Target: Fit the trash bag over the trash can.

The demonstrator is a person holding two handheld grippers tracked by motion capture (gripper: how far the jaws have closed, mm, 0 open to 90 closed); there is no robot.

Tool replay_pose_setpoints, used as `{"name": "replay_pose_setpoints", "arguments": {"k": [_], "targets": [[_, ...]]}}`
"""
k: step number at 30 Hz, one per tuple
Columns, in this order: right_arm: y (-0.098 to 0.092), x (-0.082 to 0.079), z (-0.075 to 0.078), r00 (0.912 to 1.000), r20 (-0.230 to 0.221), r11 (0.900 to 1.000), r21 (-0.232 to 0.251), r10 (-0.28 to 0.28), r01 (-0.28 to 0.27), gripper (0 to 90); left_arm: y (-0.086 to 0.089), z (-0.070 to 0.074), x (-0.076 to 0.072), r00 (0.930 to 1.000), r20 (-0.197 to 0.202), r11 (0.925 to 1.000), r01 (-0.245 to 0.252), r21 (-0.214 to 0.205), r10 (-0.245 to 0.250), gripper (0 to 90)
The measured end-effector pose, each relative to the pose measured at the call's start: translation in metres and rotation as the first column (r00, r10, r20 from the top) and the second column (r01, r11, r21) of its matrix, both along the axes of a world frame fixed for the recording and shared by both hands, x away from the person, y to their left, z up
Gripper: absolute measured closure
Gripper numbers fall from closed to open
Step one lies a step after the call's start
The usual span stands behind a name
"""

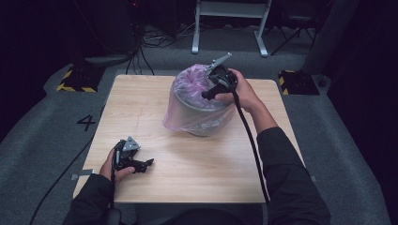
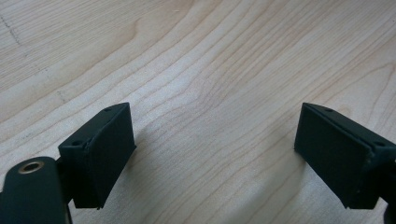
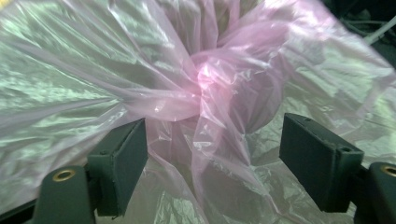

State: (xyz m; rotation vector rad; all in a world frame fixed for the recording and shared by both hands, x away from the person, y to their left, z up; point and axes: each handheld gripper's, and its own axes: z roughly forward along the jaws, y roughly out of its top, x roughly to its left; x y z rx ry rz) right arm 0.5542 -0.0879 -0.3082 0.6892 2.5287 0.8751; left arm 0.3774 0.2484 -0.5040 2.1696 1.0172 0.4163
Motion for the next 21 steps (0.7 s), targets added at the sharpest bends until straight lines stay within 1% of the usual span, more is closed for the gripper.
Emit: {"name": "replay_pose_setpoints", "arguments": {"k": [1, 3, 9, 10, 11, 12, 14, 15, 16, 18, 20, 21], "targets": [[-0.003, -0.002, 0.001, 0.9999, 0.012, 0.9993, 0.036, -0.005, 0.005, 23.7, 0.000, 0.000, 0.000, 1.0000, 0.000, 1.0000, 0.000, 0.000, 0.000, 11.9], [-0.005, -0.003, 0.000, 0.9995, 0.026, 0.9986, 0.052, -0.015, 0.013, 23.9, 0.000, 0.000, 0.000, 1.0000, 0.000, 1.0000, 0.000, 0.000, 0.000, 11.9], [-0.007, -0.002, -0.002, 0.9989, 0.030, 0.9978, 0.058, -0.036, 0.034, 24.9, 0.000, 0.000, 0.000, 1.0000, -0.001, 1.0000, 0.000, 0.000, 0.000, 11.9], [-0.008, -0.001, -0.003, 0.9981, 0.032, 0.9962, 0.071, -0.053, 0.051, 25.3, 0.000, 0.000, 0.000, 1.0000, 0.000, 1.0000, 0.000, 0.000, 0.000, 12.0], [-0.008, -0.001, -0.003, 0.9981, 0.032, 0.9962, 0.071, -0.053, 0.051, 25.3, 0.000, 0.000, 0.000, 1.0000, 0.000, 1.0000, 0.000, 0.000, 0.000, 11.9], [-0.009, -0.001, -0.003, 0.9972, 0.037, 0.9935, 0.096, -0.065, 0.061, 25.5, 0.000, 0.000, 0.000, 1.0000, 0.000, 1.0000, 0.000, 0.000, 0.000, 12.0], [-0.010, -0.002, -0.002, 0.9965, 0.046, 0.9901, 0.125, -0.070, 0.064, 25.7, 0.000, 0.000, 0.000, 1.0000, 0.000, 1.0000, 0.001, 0.001, -0.001, 11.9], [-0.010, -0.002, -0.002, 0.9965, 0.046, 0.9901, 0.125, -0.070, 0.064, 25.7, 0.000, 0.000, 0.000, 1.0000, 0.000, 1.0000, 0.001, 0.001, -0.001, 12.0], [-0.011, -0.002, -0.003, 0.9950, 0.066, 0.9851, 0.160, -0.075, 0.063, 25.6, 0.000, 0.000, 0.000, 1.0000, 0.000, 1.0000, 0.001, 0.001, -0.001, 12.0], [-0.012, -0.003, -0.004, 0.9923, 0.087, 0.9811, 0.180, -0.088, 0.071, 25.7, 0.000, 0.000, 0.000, 1.0000, 0.000, 1.0000, 0.001, 0.001, -0.001, 12.0], [-0.014, -0.003, -0.006, 0.9909, 0.092, 0.9760, 0.203, -0.098, 0.077, 25.9, 0.000, 0.000, 0.000, 1.0000, 0.000, 1.0000, 0.000, 0.000, 0.000, 11.9], [-0.014, -0.003, -0.006, 0.9909, 0.092, 0.9760, 0.203, -0.098, 0.077, 25.9, 0.000, 0.000, 0.000, 1.0000, 0.000, 1.0000, 0.000, 0.000, 0.000, 12.0]]}}
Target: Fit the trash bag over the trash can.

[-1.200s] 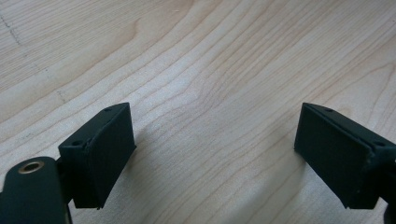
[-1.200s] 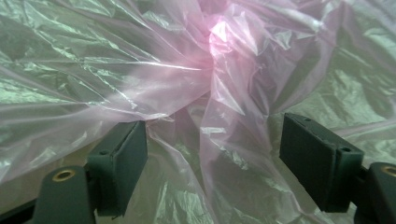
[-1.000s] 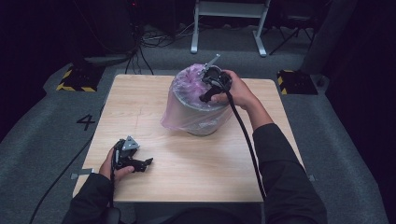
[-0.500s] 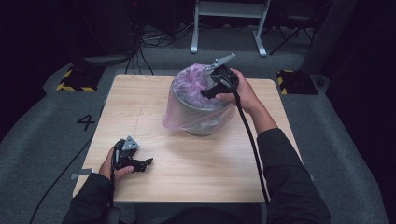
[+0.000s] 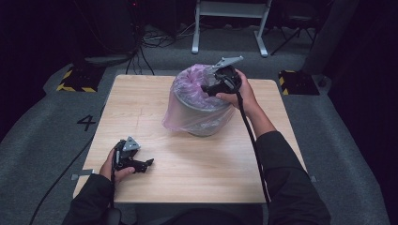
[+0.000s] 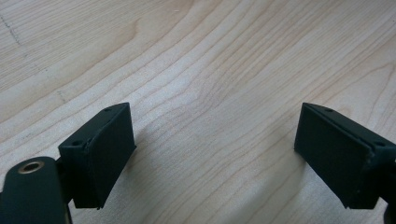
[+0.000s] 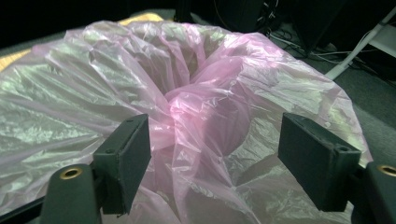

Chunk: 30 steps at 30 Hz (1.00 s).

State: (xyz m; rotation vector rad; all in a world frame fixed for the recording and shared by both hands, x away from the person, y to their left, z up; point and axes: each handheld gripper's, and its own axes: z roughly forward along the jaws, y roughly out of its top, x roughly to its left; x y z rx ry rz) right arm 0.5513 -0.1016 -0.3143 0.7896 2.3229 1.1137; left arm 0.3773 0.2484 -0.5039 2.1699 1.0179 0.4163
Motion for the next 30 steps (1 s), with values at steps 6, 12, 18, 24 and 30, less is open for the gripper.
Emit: {"name": "replay_pose_setpoints", "arguments": {"k": [6, 12, 18, 24, 30], "targets": [[-0.008, -0.005, 0.001, 0.9998, 0.012, 0.9970, 0.076, 0.014, -0.015, 23.8, 0.000, 0.000, 0.000, 1.0000, 0.000, 1.0000, 0.001, 0.000, -0.001, 11.9], [-0.014, -0.010, 0.003, 0.9988, 0.048, 0.9928, 0.118, 0.015, -0.021, 20.4, 0.000, 0.000, 0.000, 1.0000, -0.001, 1.0000, 0.001, 0.000, -0.001, 11.9], [-0.021, -0.022, 0.008, 0.9957, 0.084, 0.9788, 0.197, 0.039, -0.055, 18.4, 0.000, 0.000, 0.000, 1.0000, -0.001, 1.0000, 0.002, 0.001, -0.002, 12.0], [-0.034, -0.033, 0.012, 0.9932, 0.098, 0.9744, 0.209, 0.062, -0.082, 18.0, 0.000, 0.000, 0.000, 1.0000, 0.000, 1.0000, 0.001, 0.000, -0.001, 11.9], [-0.044, -0.040, 0.012, 0.9929, 0.103, 0.9806, 0.180, 0.059, -0.077, 18.2, 0.000, 0.000, 0.000, 1.0000, 0.000, 1.0000, 0.001, -0.001, -0.001, 11.9]]}}
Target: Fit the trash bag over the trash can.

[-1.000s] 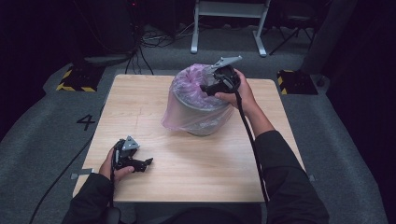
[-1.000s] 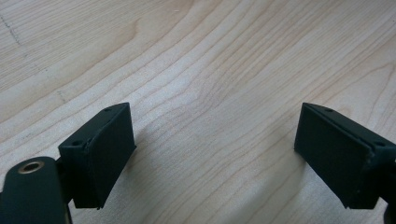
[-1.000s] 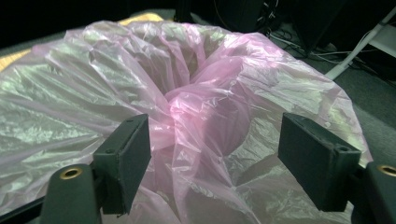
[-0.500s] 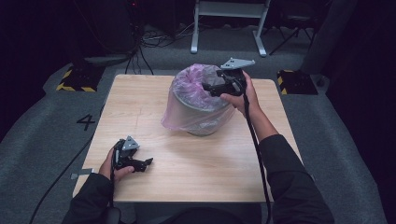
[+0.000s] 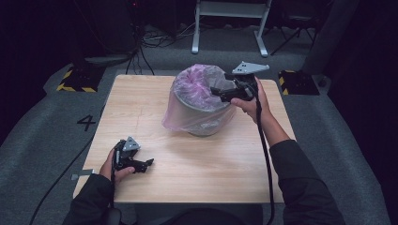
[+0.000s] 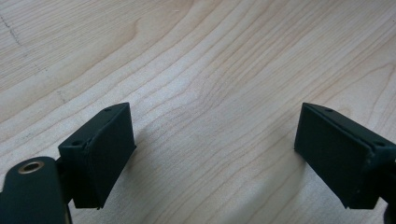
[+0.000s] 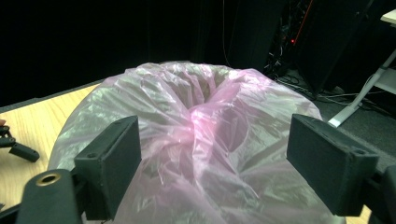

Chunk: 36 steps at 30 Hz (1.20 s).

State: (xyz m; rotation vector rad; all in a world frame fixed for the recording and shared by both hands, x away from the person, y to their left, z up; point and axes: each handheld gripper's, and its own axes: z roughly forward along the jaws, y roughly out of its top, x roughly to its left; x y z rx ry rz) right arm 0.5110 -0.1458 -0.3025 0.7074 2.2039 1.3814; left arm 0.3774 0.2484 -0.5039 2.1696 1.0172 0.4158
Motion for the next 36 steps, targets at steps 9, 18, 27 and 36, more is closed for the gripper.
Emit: {"name": "replay_pose_setpoints", "arguments": {"k": [9, 18, 27, 36], "targets": [[-0.014, -0.015, -0.001, 1.0000, 0.003, 0.9994, -0.035, 0.007, -0.007, 19.7, 0.000, 0.000, 0.000, 1.0000, 0.000, 1.0000, 0.000, 0.000, 0.000, 11.9], [-0.021, -0.029, -0.005, 0.9998, 0.015, 0.9972, -0.073, 0.016, -0.015, 19.8, 0.000, 0.000, 0.000, 1.0000, 0.000, 1.0000, 0.001, 0.001, -0.001, 11.9], [-0.026, -0.044, -0.012, 0.9991, 0.031, 0.9914, -0.128, 0.030, -0.026, 19.7, 0.000, 0.000, 0.000, 1.0000, 0.000, 1.0000, 0.001, 0.001, -0.001, 11.9], [-0.032, -0.056, -0.023, 0.9989, 0.024, 0.9872, -0.156, 0.039, -0.035, 20.0, 0.000, 0.000, 0.000, 1.0000, -0.001, 1.0000, 0.000, 0.001, 0.000, 11.9]]}}
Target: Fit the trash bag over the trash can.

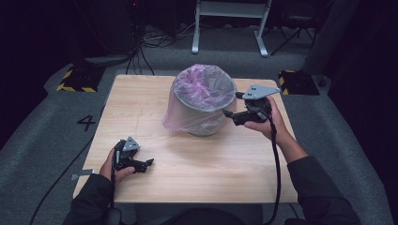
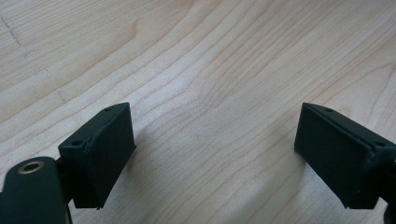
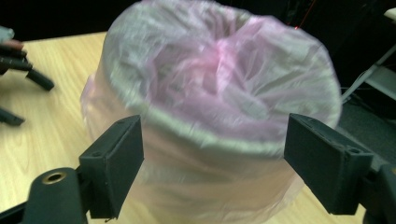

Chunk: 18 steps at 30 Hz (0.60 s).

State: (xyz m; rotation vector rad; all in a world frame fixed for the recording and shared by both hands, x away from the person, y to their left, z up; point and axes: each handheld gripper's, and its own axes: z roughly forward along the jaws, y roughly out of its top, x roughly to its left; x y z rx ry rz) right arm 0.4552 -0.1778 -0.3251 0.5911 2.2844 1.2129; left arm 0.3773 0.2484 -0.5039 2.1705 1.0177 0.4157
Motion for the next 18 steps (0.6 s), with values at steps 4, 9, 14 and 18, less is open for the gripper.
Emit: {"name": "replay_pose_setpoints", "arguments": {"k": [4, 9, 14, 18], "targets": [[-0.002, -0.005, -0.008, 0.9998, 0.010, 0.9996, -0.024, -0.016, 0.016, 20.5, 0.000, 0.000, 0.000, 1.0000, 0.001, 1.0000, 0.000, -0.001, 0.000, 11.9], [-0.005, -0.012, -0.015, 0.9993, 0.024, 0.9980, -0.056, -0.028, 0.029, 20.1, 0.000, 0.000, 0.000, 1.0000, 0.000, 1.0000, 0.000, -0.001, 0.000, 11.9], [-0.009, -0.013, -0.023, 0.9992, 0.001, 0.9960, -0.080, -0.040, 0.040, 19.9, 0.000, 0.000, 0.000, 1.0000, 0.001, 1.0000, 0.000, 0.000, 0.000, 11.9], [-0.013, -0.015, -0.032, 0.9992, -0.011, 0.9940, -0.102, -0.039, 0.038, 20.0, 0.000, 0.000, 0.000, 1.0000, 0.001, 1.0000, 0.000, 0.000, 0.000, 11.9]]}}
